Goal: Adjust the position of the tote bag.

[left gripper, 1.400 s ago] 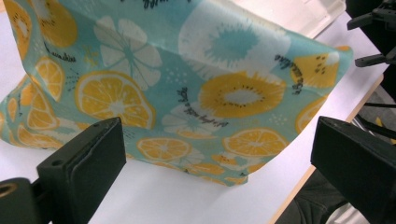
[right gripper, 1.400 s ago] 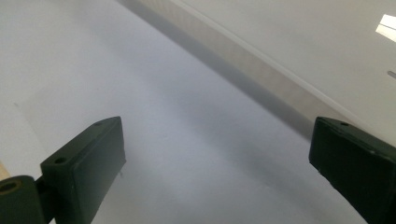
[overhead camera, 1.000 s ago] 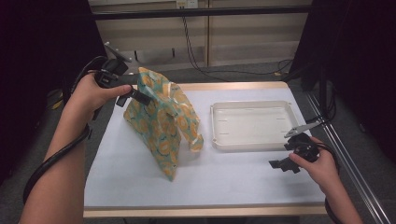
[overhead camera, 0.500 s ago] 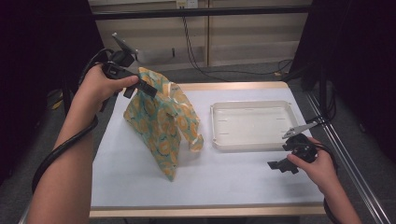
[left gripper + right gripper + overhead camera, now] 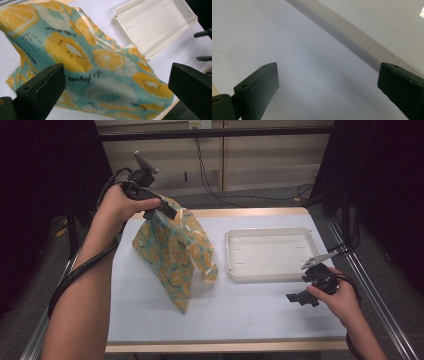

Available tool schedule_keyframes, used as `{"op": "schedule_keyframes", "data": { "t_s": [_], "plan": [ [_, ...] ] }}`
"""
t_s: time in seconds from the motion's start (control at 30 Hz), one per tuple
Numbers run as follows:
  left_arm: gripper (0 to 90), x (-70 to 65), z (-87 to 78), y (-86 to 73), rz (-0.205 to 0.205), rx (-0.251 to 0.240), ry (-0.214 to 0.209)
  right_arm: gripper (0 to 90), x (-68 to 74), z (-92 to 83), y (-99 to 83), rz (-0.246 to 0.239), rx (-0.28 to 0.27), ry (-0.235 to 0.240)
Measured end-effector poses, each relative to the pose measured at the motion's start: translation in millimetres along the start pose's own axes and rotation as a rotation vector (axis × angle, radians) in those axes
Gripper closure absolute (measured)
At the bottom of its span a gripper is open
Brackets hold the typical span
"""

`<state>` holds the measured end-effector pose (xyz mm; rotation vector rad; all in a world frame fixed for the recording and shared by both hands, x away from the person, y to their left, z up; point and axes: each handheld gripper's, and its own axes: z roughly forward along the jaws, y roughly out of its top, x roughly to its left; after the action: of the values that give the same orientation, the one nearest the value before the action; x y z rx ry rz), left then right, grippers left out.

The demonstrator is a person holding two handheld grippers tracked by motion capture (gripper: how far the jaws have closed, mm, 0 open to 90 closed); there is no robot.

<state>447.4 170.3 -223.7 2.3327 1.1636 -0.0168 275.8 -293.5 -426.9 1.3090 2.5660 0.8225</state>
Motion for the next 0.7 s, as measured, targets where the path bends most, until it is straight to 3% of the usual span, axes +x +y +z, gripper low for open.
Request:
{"op": "schedule_keyframes", "data": {
  "t_s": [0.1, 0.2, 0.27, 0.33, 0.37, 0.4, 0.47, 0.5, 0.7],
  "plan": [
    [0.0, 0.4, 4.6, 1.6, -0.021, 0.004, 0.009, 3.4, 0.0, 0.0, 0.0, -0.001, -0.001, 0.0],
    [0.0, 3.4, 7.3, 2.2, -0.031, 0.012, 0.052, 3.4, -0.1, 1.2, 0.1, -0.02, -0.004, -0.001],
    [0.3, 4.7, 8.0, 1.9, -0.038, 0.012, 0.058, 3.3, 0.4, 1.7, 0.3, -0.02, -0.004, 0.002],
    [1.5, 8.2, 9.8, 0.6, -0.061, 0.001, 0.06, 3.4, 2.0, 2.0, 0.9, -0.011, 0.011, 0.001],
    [2.1, 11.2, 11.3, -1.0, -0.071, 0.001, 0.081, 3.4, 1.7, 2.4, 0.8, -0.02, 0.009, 0.001],
    [3.7, 12.2, 12.5, -2.0, -0.087, -0.006, 0.091, 3.4, 1.9, 2.3, 0.9, -0.017, 0.01, 0.001],
    [7.5, 13.7, 13.3, -3.3, -0.079, -0.007, 0.091, 3.4, 1.8, 2.2, 0.9, -0.016, 0.01, 0.001],
    [9.9, 15.0, 15.1, -5.0, -0.113, -0.022, 0.1, 3.4, 2.1, 1.9, 0.9, -0.005, 0.013, 0.001],
    [20.2, 16.3, 18.6, -7.4, -0.122, 0.017, 0.117, 3.4, 1.8, 1.6, 0.8, -0.004, 0.01, -0.002]
  ]
}}
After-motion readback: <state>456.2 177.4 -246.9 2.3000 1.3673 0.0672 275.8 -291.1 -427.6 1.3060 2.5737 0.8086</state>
